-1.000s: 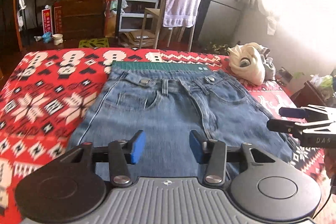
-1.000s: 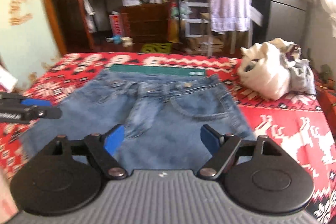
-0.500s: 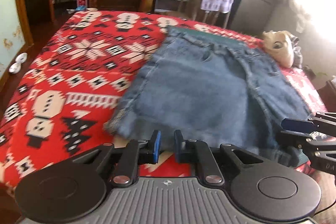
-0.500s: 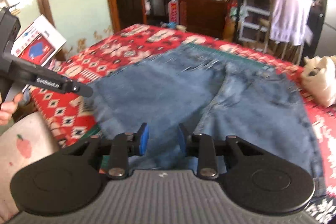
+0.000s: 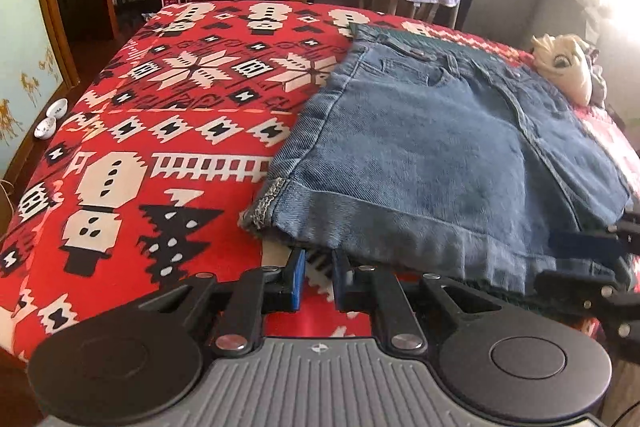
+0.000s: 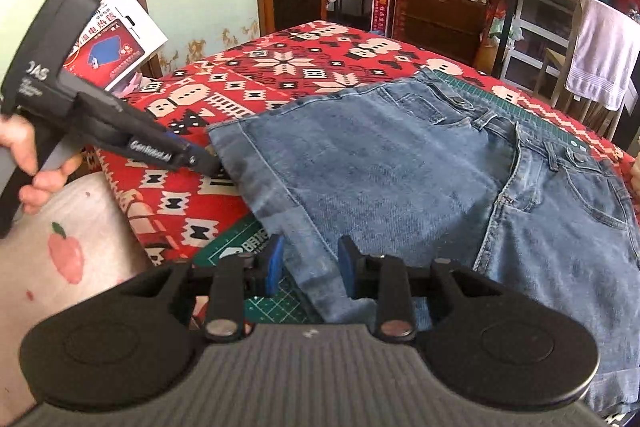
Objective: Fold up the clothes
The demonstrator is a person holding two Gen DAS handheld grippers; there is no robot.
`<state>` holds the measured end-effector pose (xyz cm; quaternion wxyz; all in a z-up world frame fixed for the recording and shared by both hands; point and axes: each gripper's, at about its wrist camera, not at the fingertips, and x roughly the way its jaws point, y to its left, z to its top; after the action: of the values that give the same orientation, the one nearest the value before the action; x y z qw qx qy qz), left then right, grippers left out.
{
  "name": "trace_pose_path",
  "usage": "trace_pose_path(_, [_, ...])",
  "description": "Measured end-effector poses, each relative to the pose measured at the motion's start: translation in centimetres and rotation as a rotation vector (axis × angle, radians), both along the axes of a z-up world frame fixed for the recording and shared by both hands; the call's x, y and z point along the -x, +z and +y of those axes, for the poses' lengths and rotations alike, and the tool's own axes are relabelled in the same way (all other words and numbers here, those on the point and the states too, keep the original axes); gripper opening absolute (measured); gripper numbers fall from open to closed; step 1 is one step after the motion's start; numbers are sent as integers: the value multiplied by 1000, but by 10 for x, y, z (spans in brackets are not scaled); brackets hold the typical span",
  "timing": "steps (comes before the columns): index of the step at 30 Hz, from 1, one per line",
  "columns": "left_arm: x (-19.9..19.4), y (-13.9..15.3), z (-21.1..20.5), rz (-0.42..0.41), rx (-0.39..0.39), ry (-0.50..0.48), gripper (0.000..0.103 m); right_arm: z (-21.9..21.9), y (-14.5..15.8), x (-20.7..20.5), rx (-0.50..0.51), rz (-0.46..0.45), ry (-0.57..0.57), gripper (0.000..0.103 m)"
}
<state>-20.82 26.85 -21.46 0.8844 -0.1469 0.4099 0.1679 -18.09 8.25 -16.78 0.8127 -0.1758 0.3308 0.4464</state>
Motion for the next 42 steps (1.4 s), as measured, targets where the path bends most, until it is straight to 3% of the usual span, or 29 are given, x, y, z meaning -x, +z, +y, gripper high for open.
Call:
trace_pose_path(9, [1, 21, 11, -160, 55, 31, 13, 7, -4, -2, 0, -8, -8, 36])
trace_pose_path(11, [-1, 24, 12, -167, 43, 39, 13, 13, -4, 1, -8, -13, 24, 36])
trace_pose_path(13, [-2, 23, 14, -172, 60, 45, 13, 19, -6, 5, -10, -7, 62, 22])
trace_pose_path(15, [-2, 22, 15, -177, 76, 47, 13, 26, -9, 8, -10, 12, 87, 15])
trace_pose_path(22, [-2, 22, 12, -169, 82, 39, 13, 43, -23, -1, -37, 51, 81, 14])
trace_pose_path(26, [2, 26, -3, -164, 79, -60, 13, 39, -22, -10, -51, 43, 45, 12])
trace_pose_path(29, [0, 23, -26, -115, 2, -209, 13, 35, -21, -10, -43, 10, 55, 12])
trace_pose_path(33, [-2, 10, -63, -36, -217, -429, 14, 33, -24, -14, -29, 17, 44, 12])
trace_pose_path(42, [-3, -8, -98, 31, -612, -785, 31, 20, -24, -29, -76, 98, -2, 12])
